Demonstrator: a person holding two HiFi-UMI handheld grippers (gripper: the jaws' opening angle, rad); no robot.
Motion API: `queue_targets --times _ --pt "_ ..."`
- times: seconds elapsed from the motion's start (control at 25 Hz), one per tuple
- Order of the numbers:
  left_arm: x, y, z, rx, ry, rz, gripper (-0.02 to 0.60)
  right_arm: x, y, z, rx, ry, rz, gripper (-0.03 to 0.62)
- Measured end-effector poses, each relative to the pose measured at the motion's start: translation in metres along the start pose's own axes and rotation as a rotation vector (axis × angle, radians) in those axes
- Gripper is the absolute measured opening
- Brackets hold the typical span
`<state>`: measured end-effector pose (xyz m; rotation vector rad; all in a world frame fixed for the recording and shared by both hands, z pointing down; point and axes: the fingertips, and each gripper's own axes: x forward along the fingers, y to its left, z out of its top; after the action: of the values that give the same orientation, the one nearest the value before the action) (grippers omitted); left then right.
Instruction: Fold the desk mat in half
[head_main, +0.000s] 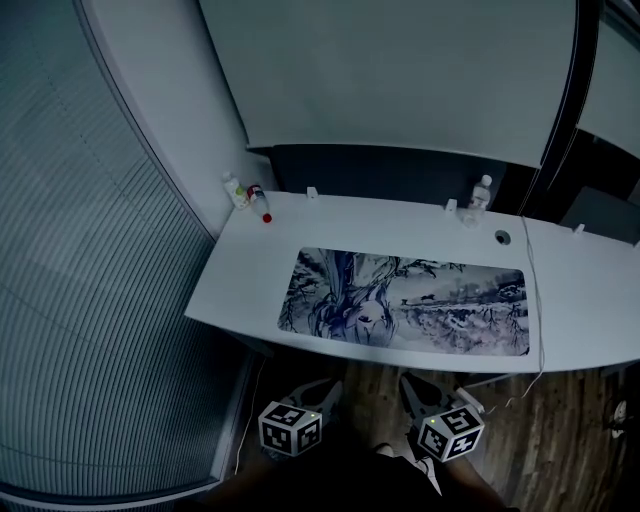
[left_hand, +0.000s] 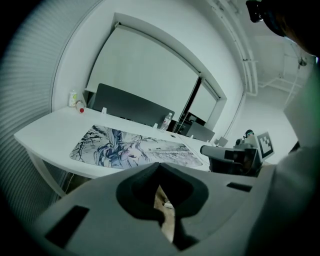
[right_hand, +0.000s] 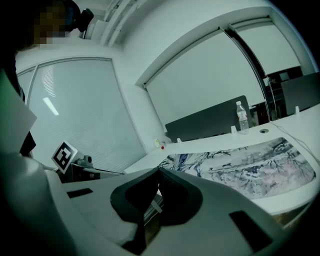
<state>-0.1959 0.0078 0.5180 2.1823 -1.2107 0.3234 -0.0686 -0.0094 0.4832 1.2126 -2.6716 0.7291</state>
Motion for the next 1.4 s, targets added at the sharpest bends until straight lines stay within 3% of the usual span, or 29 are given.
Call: queue_targets --times 0.4,1.04,1.4 --pt "0.008 0.042 0.011 -0.031 -0.011 0.006 0.006 0.032 0.001 0.002 -0.009 0.028 -0.026 0.023" --pt "0.005 0.145 0.019 -0.075 -0.004 0.104 0.006 0.094 0.018 -0.009 0.014 0.078 -0.048 0.023" --pt "0.024 0.198 0.019 -0.074 0.046 0.152 0.006 0.128 0.021 -0.011 0.051 0.116 -0.069 0.023"
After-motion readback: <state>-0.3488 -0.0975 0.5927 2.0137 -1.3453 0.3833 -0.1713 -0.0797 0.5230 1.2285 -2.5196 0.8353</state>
